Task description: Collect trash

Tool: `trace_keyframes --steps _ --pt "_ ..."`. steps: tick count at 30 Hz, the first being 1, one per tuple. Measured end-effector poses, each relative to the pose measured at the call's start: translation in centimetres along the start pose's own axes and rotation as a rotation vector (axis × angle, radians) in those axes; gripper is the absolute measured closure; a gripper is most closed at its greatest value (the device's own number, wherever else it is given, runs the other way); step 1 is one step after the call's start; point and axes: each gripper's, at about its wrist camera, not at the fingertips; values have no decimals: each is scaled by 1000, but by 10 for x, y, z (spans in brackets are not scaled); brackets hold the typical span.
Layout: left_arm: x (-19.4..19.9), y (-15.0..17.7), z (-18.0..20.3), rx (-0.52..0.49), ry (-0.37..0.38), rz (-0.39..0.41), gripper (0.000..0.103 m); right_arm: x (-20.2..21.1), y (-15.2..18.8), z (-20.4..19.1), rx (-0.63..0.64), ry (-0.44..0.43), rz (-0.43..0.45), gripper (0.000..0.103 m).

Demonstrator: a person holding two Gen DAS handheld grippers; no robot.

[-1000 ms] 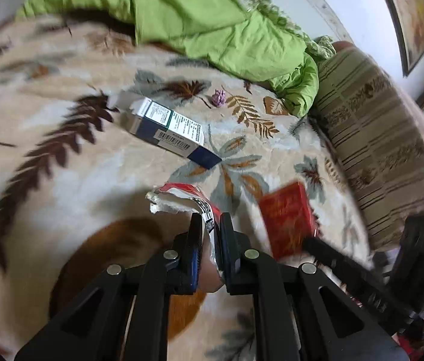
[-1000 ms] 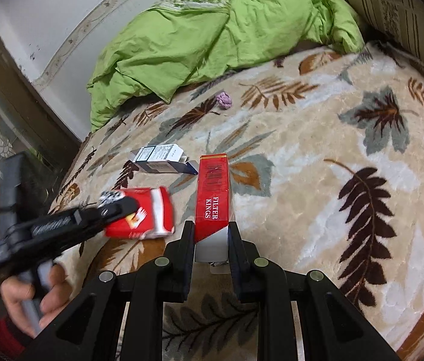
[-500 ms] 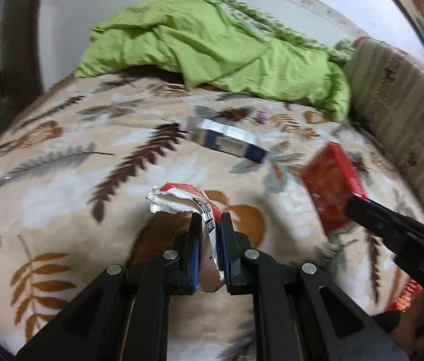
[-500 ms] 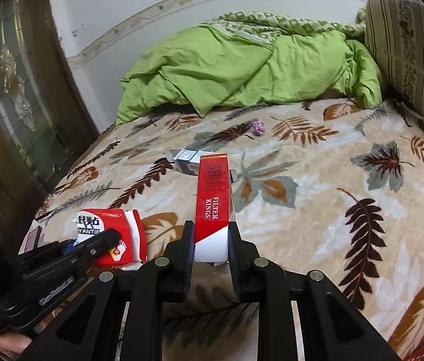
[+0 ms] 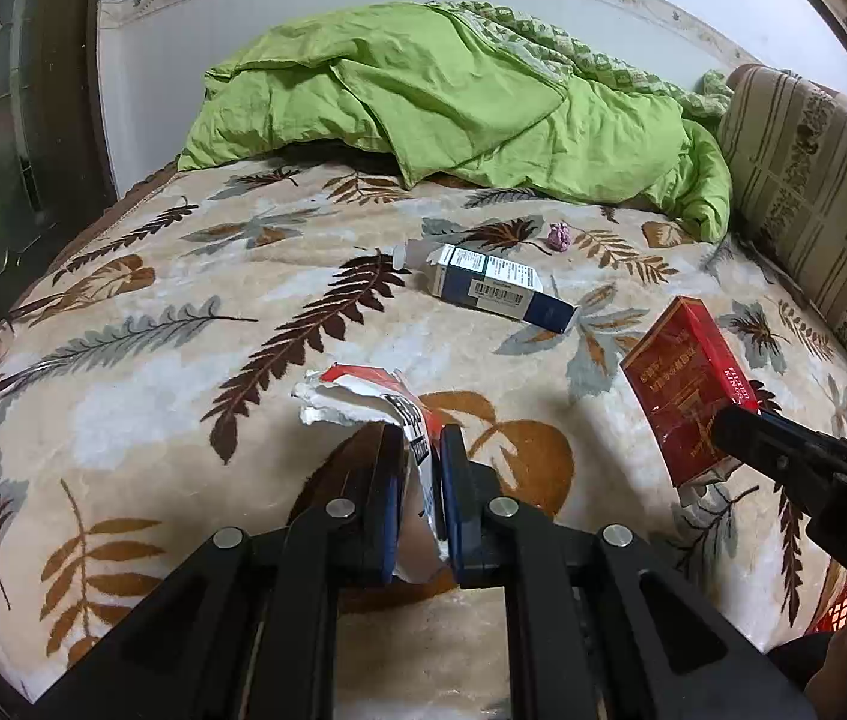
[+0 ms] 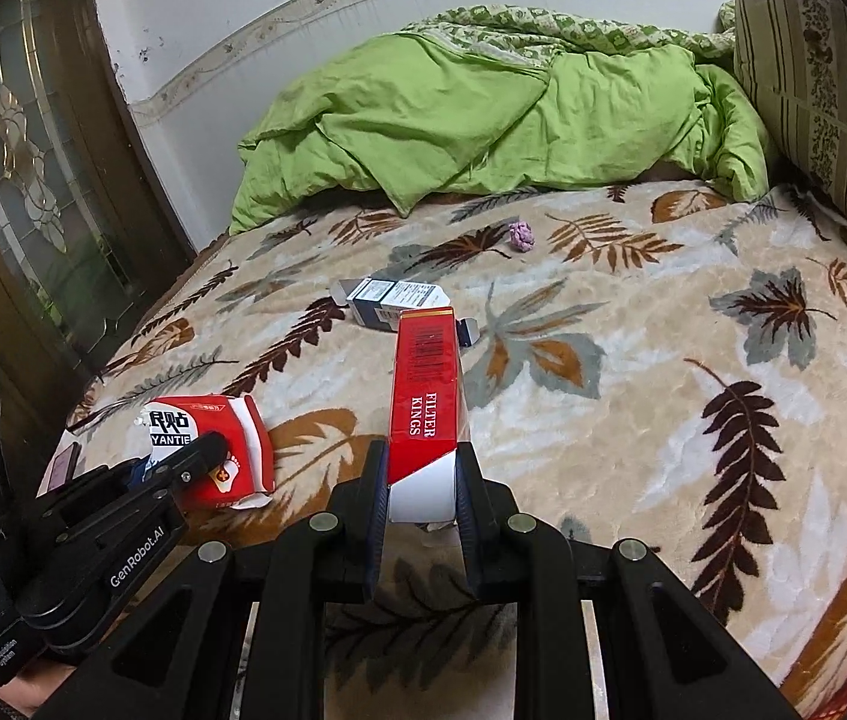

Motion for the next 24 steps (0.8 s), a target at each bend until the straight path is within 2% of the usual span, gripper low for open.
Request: trace_keyframes --steps 24 --pt "1 1 8 -25 2 7 91 0 -1 1 -5 -6 -4 81"
Point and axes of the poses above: each gripper's, at about its wrist camera, not at the fingertips, and x roughly against the way its jaws point, z to its right, y to its underside, and after that the axes turned 5 degrees about z, right-handed
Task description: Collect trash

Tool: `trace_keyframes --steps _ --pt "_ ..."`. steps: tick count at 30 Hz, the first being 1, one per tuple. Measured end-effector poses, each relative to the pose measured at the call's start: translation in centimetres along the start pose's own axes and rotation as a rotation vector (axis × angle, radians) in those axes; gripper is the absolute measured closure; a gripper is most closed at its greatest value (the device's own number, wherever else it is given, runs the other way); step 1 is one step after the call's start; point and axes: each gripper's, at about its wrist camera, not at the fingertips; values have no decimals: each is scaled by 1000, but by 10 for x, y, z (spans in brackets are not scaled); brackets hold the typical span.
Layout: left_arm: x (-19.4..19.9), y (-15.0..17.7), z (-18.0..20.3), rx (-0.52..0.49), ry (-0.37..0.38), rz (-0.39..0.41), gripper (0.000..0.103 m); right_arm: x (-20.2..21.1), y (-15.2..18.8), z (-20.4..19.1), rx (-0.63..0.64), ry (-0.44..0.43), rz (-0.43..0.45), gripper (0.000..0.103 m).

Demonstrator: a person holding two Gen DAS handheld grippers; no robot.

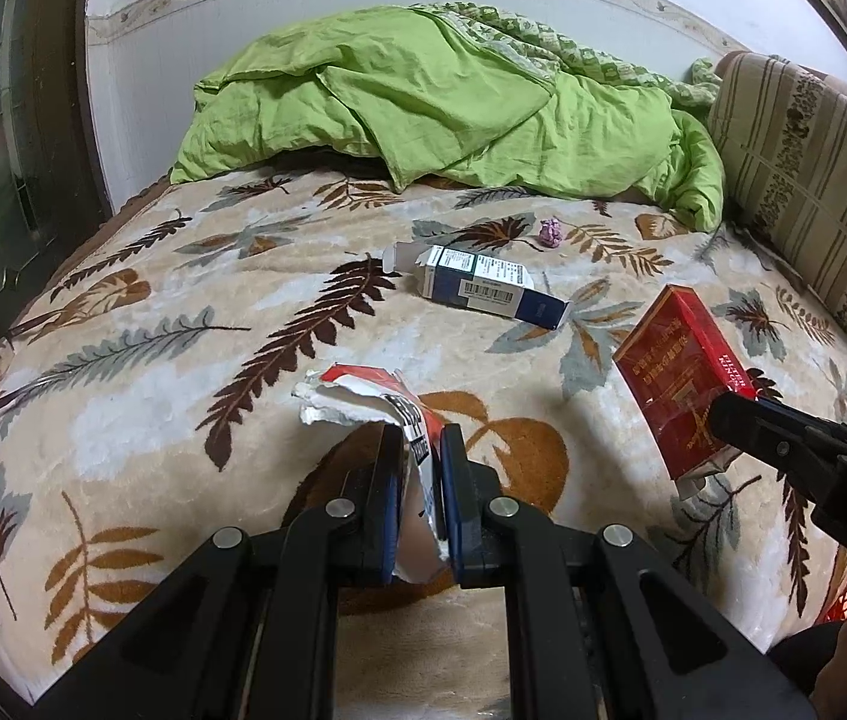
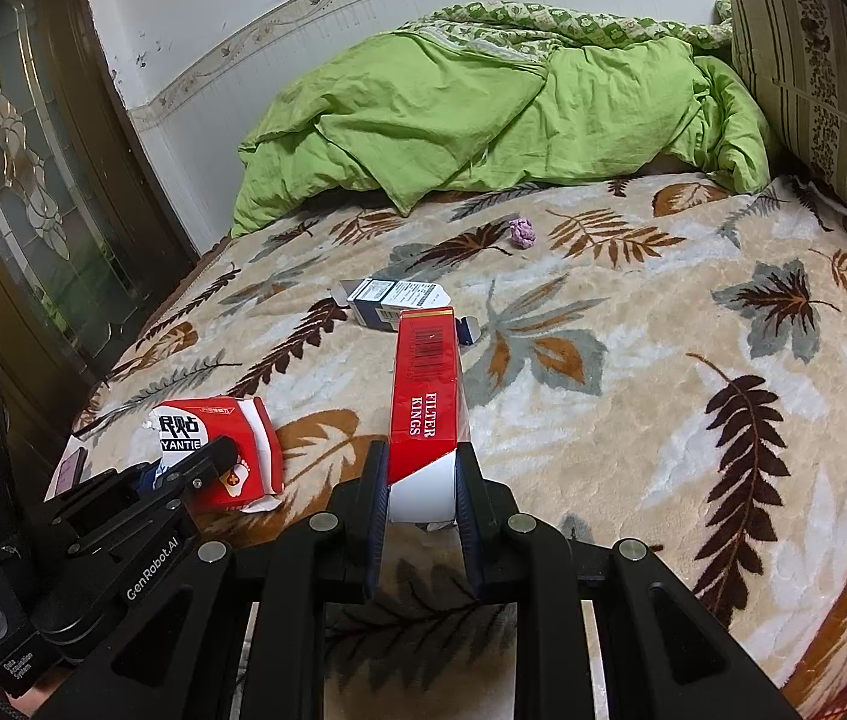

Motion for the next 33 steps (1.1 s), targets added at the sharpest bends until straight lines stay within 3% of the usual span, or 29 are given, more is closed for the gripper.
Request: trace_keyframes --steps 33 --pt "5 1 8 -14 -10 6 91 0 0 1 -3 -3 1 81"
Point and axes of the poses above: each gripper's, at about its wrist camera, not at the fingertips, and x roughly against the way its jaws point, z to its right, y to its underside, and after that the axes turned 5 degrees about z, right-handed
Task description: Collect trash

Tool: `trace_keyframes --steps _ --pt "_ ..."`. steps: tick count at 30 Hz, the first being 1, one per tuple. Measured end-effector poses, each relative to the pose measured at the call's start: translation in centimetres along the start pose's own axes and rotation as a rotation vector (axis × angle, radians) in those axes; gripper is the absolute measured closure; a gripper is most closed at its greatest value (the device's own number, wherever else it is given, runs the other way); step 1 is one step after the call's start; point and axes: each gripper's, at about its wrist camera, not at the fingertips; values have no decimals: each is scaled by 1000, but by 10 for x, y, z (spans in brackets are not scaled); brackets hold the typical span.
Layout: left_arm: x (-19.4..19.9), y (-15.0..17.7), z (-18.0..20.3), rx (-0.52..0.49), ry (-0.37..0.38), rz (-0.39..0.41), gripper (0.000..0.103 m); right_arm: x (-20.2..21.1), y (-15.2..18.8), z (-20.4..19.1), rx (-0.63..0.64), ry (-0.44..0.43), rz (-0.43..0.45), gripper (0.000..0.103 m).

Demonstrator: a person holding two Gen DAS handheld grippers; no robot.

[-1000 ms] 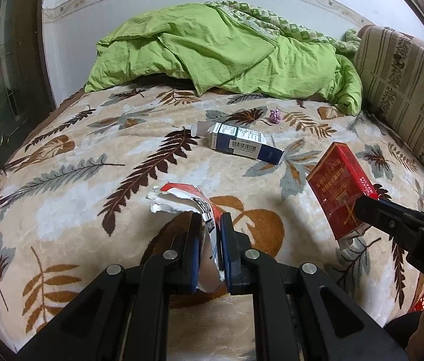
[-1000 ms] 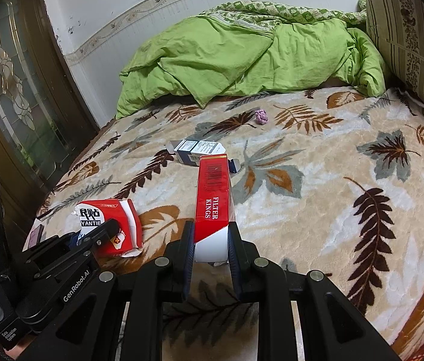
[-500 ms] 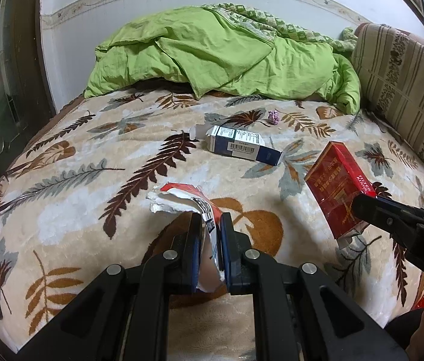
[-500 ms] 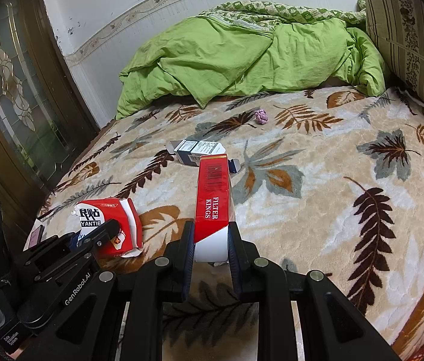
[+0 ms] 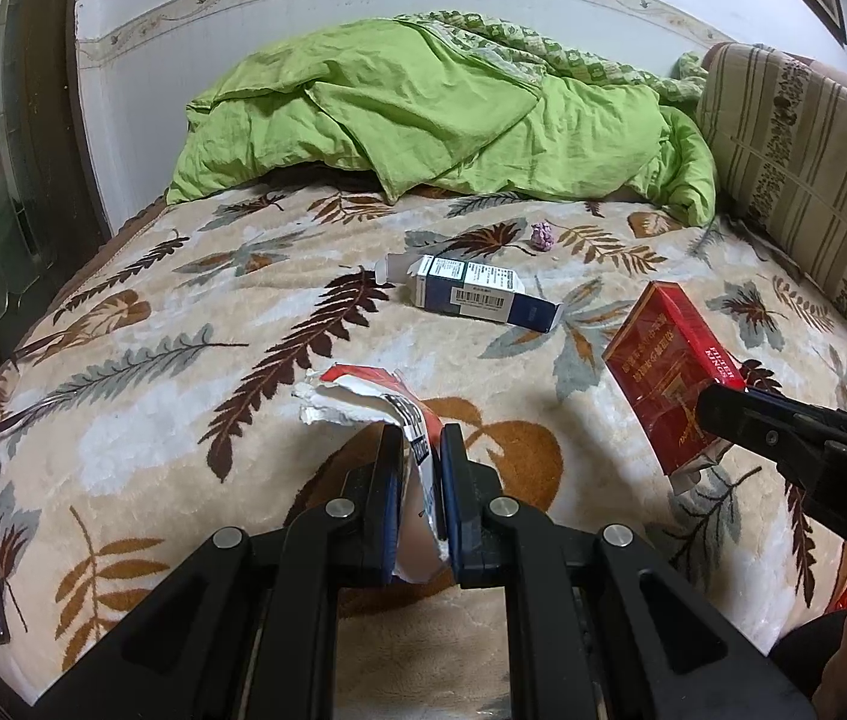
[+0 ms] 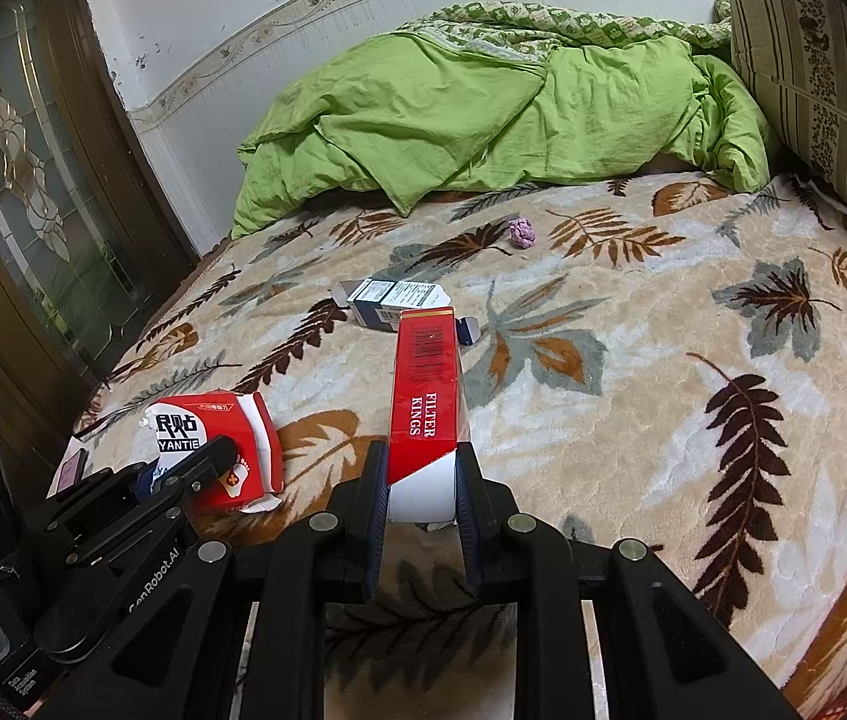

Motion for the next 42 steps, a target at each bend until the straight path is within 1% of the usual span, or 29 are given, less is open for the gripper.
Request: trace_keyframes --steps 8,14,20,23,25,28,31,34,39,42 --pt "1 1 1 -2 1 2 91 0 -1 1 0 -1 1 81" --pt "6 1 4 -12 48 7 91 11 1 1 -14 1 23 81" --pt "23 1 13 -40 169 10 91 43 12 11 -98 -41 23 81" --pt "36 1 32 -69 245 16 91 69 21 16 -112 -45 26 81" --pt "41 0 38 -77 281 14 91 85 24 24 -134 -50 27 81" --pt "50 -3 58 -107 347 10 91 111 31 39 -167 -33 38 81" --pt "57 -7 79 -145 401 8 91 138 39 58 -209 5 57 81" --pt "65 -7 108 -195 457 -5 91 162 42 80 -260 42 77 81" --pt "85 0 162 -301 569 -8 91 210 52 118 -331 146 124 81" --pt "95 4 190 -345 634 -12 91 235 61 139 -379 207 139 81"
Point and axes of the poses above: each gripper's, at about its wrist camera, not at the fingertips, and x roughly against the way its jaws point, z to its right, y to its underside, and after that the axes turned 5 degrees about z, right-handed
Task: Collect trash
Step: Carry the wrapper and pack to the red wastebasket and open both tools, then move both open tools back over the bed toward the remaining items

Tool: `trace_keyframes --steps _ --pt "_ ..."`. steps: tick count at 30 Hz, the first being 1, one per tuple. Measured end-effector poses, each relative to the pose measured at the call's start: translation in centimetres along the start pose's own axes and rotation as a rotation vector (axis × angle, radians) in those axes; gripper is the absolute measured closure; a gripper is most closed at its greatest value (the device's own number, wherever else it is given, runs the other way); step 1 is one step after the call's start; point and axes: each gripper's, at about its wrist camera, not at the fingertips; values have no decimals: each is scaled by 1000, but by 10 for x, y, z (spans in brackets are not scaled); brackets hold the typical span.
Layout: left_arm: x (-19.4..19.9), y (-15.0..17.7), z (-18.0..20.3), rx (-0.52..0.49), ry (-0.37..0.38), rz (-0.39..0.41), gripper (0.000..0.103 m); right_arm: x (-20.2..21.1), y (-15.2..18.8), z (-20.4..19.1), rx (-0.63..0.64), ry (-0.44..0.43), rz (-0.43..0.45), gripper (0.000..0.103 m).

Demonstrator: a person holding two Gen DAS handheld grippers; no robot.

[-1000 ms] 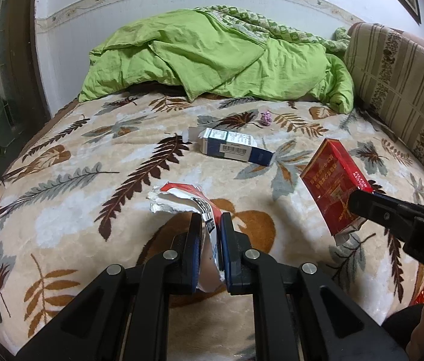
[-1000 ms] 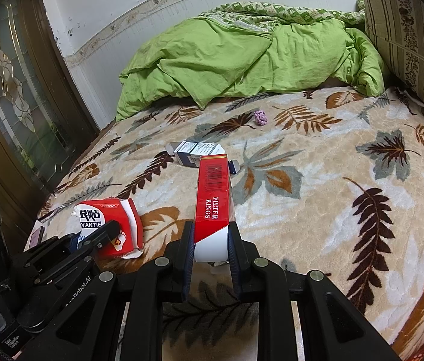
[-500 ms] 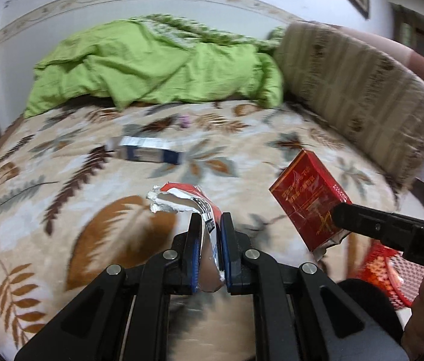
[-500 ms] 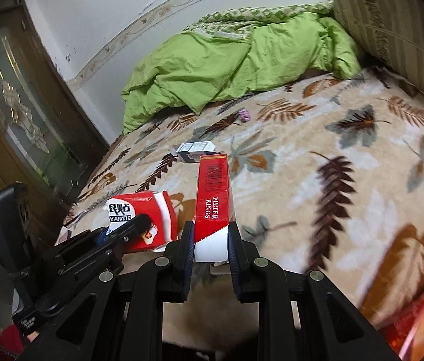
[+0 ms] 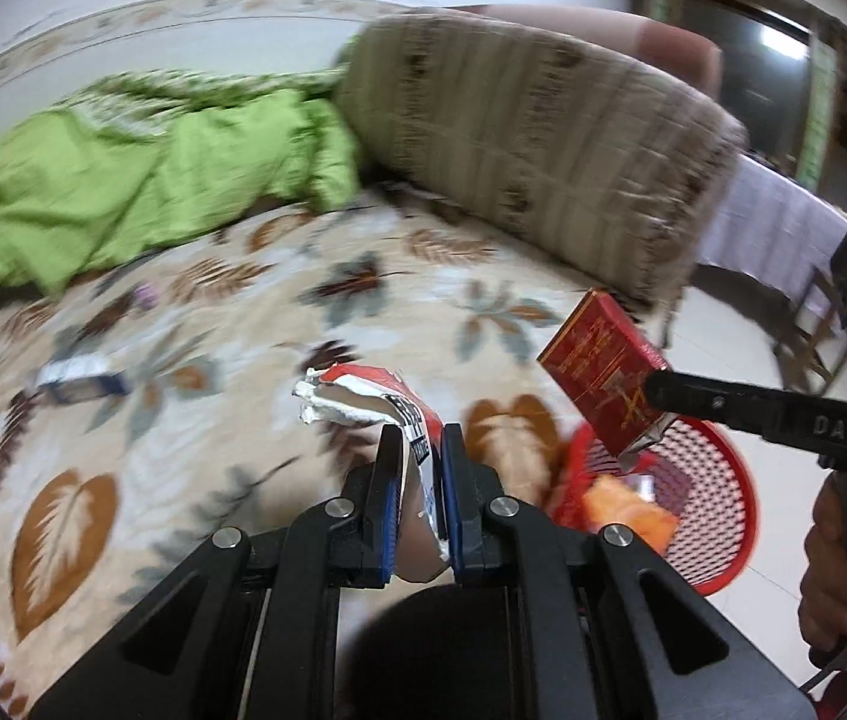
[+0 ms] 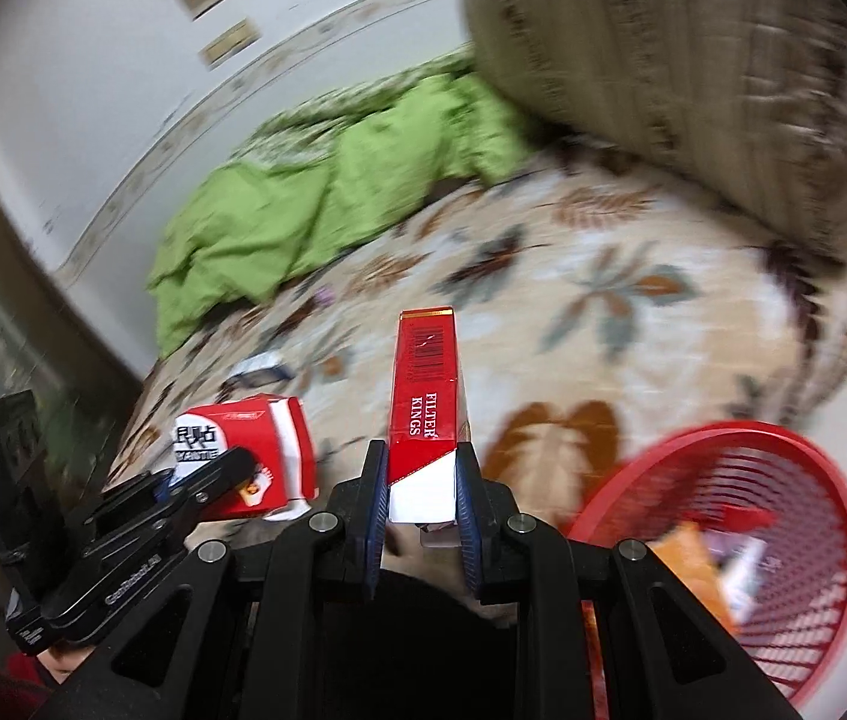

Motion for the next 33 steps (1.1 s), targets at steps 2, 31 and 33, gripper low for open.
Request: trace_keyframes --steps 2,31,33 --pt "-8 -5 14 -11 44 -16 91 11 0 15 -20 37 8 81" --pt "-62 -14 101 26 265 -205 47 55 -1 97 -145 226 66 81" --pt "-61 -15 92 47 248 -205 47 51 -3 93 -135 221 58 81"
Point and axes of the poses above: each gripper's, at about its wrist camera, not at the fingertips, and x roughly against the way its jaws point, z to its right, y to its underside, and after that the axes turned 5 degrees about z, right-handed
